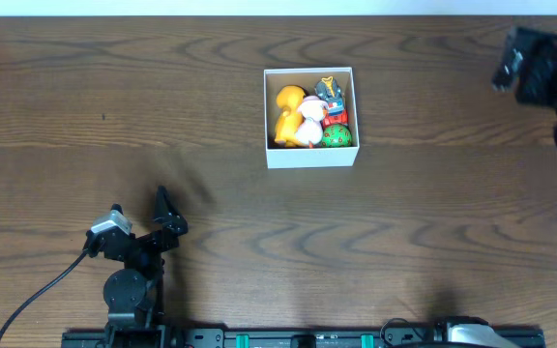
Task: Pack container
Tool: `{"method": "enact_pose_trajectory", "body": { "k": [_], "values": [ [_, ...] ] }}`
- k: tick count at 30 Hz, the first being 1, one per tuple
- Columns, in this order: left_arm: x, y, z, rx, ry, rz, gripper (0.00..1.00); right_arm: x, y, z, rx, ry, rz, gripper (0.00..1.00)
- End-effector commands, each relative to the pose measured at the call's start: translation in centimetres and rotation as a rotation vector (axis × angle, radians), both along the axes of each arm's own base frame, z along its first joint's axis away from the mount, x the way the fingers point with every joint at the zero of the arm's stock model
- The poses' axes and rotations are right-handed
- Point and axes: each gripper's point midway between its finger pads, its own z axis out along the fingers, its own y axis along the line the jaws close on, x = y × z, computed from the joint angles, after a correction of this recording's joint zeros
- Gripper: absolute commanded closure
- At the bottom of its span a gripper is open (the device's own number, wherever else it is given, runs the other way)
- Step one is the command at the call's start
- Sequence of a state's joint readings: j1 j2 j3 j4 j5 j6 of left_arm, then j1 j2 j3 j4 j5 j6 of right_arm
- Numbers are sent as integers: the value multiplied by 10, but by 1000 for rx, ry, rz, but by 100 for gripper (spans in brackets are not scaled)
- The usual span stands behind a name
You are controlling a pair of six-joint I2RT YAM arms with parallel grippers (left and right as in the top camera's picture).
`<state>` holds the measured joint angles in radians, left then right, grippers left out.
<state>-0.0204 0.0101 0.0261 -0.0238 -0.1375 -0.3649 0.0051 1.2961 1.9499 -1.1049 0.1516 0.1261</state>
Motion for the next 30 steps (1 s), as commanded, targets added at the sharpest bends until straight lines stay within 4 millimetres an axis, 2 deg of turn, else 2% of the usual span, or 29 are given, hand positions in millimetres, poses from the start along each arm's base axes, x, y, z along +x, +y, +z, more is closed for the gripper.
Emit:
{"method": "enact_pose_trajectory", "body": {
  "k": [1,7,12,16,24,30],
  "values": [
    [-1,1,-18,18,56,5,2,-29,-3,-4,-1,-14,-28,1],
    [-1,1,-18,18,56,4,2,-83,-6,-11,-3,-114,-41,1],
    [-1,1,-18,18,56,5,2,-104,-9,-38,-6,-149,-52,1],
    [-1,1,-18,18,56,4,2,-106,-9,-63,-6,-193,-55,1],
    [-1,1,-18,18,56,5,2,-95,-9,-135,-3,-262,-55,1],
    [-1,1,-18,18,56,5,2,-93,-8,-176,0,-320,-51,1]
  ]
}}
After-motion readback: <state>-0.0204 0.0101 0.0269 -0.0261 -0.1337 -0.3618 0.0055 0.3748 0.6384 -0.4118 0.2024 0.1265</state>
